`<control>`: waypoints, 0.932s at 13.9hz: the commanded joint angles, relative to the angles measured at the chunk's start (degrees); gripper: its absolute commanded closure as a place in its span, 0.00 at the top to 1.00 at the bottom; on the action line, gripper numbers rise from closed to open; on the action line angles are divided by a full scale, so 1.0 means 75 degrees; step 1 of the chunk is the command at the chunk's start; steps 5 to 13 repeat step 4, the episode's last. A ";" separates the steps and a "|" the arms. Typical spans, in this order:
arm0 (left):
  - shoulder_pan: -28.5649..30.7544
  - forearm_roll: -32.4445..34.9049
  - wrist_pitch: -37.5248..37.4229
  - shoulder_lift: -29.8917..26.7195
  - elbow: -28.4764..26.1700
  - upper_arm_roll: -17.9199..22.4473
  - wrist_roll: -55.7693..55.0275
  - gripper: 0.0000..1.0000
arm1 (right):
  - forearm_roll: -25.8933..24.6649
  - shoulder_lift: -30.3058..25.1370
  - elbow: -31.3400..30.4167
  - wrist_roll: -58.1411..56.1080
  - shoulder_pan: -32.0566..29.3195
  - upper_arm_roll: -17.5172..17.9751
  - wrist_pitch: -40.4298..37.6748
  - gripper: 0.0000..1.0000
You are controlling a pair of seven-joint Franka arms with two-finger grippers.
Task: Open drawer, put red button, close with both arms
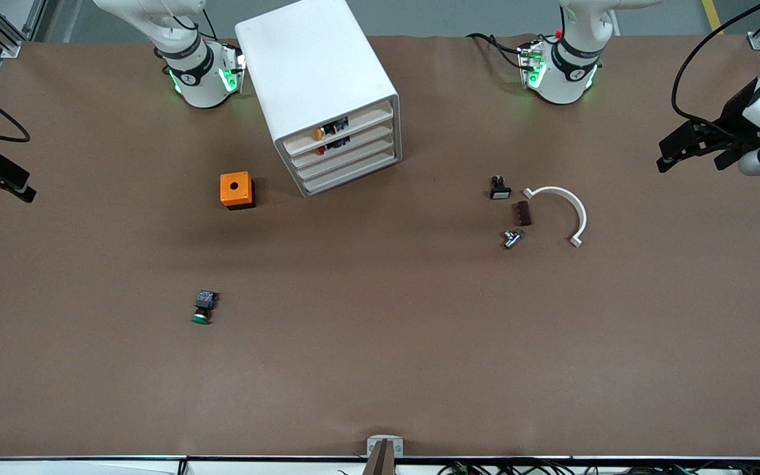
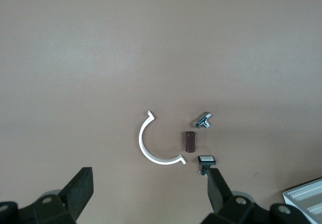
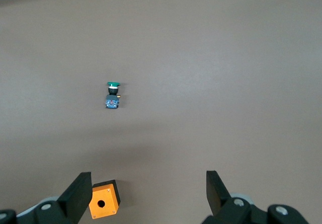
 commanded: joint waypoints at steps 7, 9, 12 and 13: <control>0.0069 0.0139 -0.0053 0.0121 0.0305 -0.0079 -0.0058 1.00 | -0.0072 -0.0043 0.0095 -0.0040 -0.0098 0.0057 -0.0046 1.00; 0.0069 0.0139 -0.0053 0.0121 0.0305 -0.0079 -0.0058 1.00 | -0.0072 -0.0043 0.0095 -0.0040 -0.0098 0.0057 -0.0046 1.00; 0.0069 0.0139 -0.0053 0.0121 0.0305 -0.0079 -0.0058 1.00 | -0.0072 -0.0043 0.0095 -0.0040 -0.0098 0.0057 -0.0046 1.00; 0.0069 0.0139 -0.0053 0.0121 0.0305 -0.0079 -0.0058 1.00 | -0.0072 -0.0043 0.0095 -0.0040 -0.0098 0.0057 -0.0046 1.00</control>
